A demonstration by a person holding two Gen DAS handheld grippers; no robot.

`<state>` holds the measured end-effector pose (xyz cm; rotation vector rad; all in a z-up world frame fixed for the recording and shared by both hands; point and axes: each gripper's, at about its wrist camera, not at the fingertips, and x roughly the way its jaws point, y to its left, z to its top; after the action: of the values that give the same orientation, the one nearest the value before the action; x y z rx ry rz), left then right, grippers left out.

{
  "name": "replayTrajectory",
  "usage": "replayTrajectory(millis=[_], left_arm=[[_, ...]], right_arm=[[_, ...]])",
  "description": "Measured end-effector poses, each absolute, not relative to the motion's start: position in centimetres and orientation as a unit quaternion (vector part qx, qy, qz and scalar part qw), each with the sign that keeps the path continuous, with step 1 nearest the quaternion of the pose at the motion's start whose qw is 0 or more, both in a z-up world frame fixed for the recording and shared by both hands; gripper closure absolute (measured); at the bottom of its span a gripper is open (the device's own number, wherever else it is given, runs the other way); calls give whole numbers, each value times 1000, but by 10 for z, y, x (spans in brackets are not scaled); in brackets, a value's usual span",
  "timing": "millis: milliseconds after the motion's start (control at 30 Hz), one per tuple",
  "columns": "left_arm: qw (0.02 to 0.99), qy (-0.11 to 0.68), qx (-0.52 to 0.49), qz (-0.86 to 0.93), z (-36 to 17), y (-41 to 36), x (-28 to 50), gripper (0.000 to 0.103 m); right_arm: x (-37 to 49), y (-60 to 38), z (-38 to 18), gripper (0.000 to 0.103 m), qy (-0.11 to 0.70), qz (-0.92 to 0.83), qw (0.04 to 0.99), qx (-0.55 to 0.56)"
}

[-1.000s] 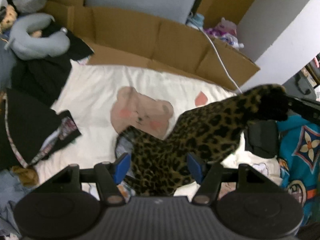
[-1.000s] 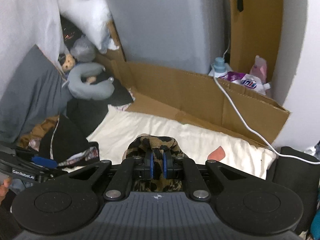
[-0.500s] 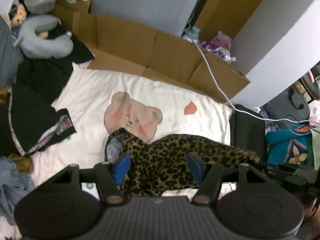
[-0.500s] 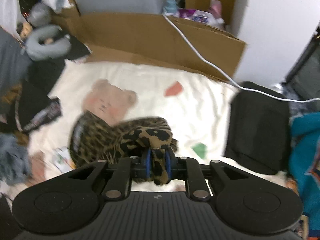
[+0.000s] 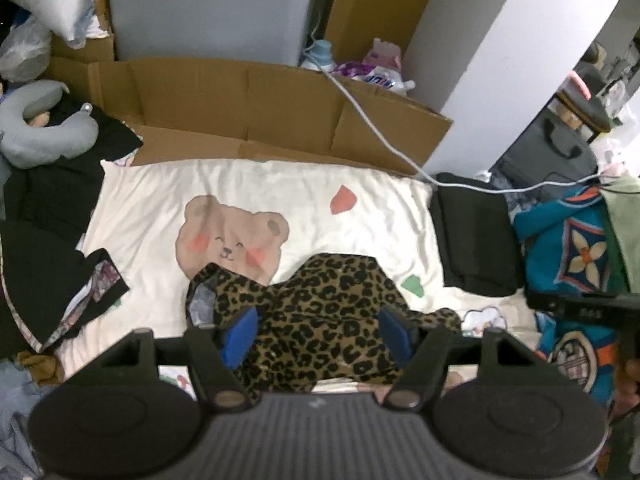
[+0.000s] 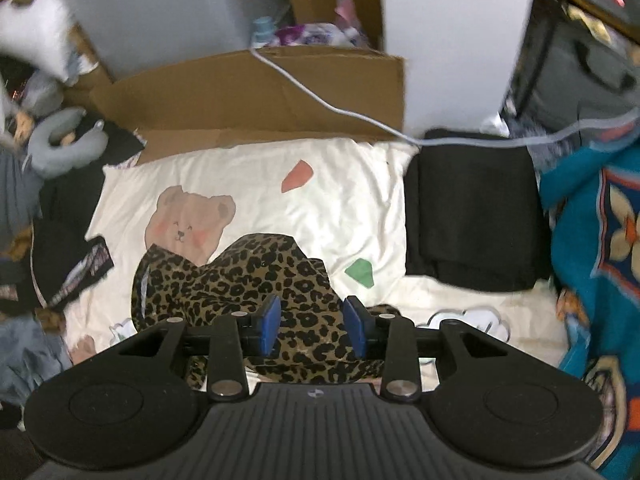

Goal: Fold clothes

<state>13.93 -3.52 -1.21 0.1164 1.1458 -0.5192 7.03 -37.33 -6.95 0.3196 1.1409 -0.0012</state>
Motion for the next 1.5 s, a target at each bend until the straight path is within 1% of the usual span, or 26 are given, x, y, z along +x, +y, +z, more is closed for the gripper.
replayTrajectory(millis=[100, 167, 233, 367, 500, 633, 733, 767, 900, 967, 1100, 1200, 1267, 1367, 1400, 1500], left_arm=[[803, 539, 64, -245, -23, -40, 147, 33], [801, 539, 64, -251, -28, -45, 152, 33], [801, 536, 65, -258, -32, -50, 158, 33], [800, 528, 78, -273, -47, -66, 167, 32], [795, 534, 78, -277, -77, -78, 181, 32], [801, 529, 90, -266, -114, -82, 194, 32], [800, 524, 95, -275, -141, -85, 202, 32], [799, 523, 98, -281, -152, -87, 204, 32], [790, 526, 92, -300, -194, -89, 211, 26], [786, 528, 91, -308, -216, -92, 212, 26], [770, 528, 133, -333, -259, -104, 210, 25], [772, 524, 142, -331, -278, -104, 212, 23], [769, 525, 132, -340, -285, -102, 217, 19], [769, 527, 133, -337, -294, -101, 221, 19], [757, 523, 150, -361, -296, -102, 222, 20], [749, 535, 132, -367, -303, -103, 226, 21]], right_arm=[[69, -388, -78, 61, 545, -14, 817, 188], [68, -398, -83, 58, 549, -22, 808, 213], [66, -405, -94, 57, 556, -30, 796, 238], [70, -419, -116, 55, 568, -50, 781, 253], [76, -429, -138, 53, 576, -63, 772, 260], [83, -435, -159, 43, 579, -66, 768, 267], [89, -443, -178, 39, 576, -69, 765, 280], [91, -448, -186, 39, 574, -72, 764, 287], [96, -465, -222, 38, 566, -80, 754, 324], [94, -469, -238, 38, 565, -86, 745, 344], [92, -465, -263, 38, 566, -82, 738, 358], [92, -463, -275, 37, 564, -85, 732, 372], [92, -462, -282, 33, 558, -88, 733, 379], [96, -459, -295, 26, 558, -92, 733, 378], [98, -457, -299, 26, 560, -92, 734, 372], [99, -455, -309, 25, 562, -99, 733, 370]])
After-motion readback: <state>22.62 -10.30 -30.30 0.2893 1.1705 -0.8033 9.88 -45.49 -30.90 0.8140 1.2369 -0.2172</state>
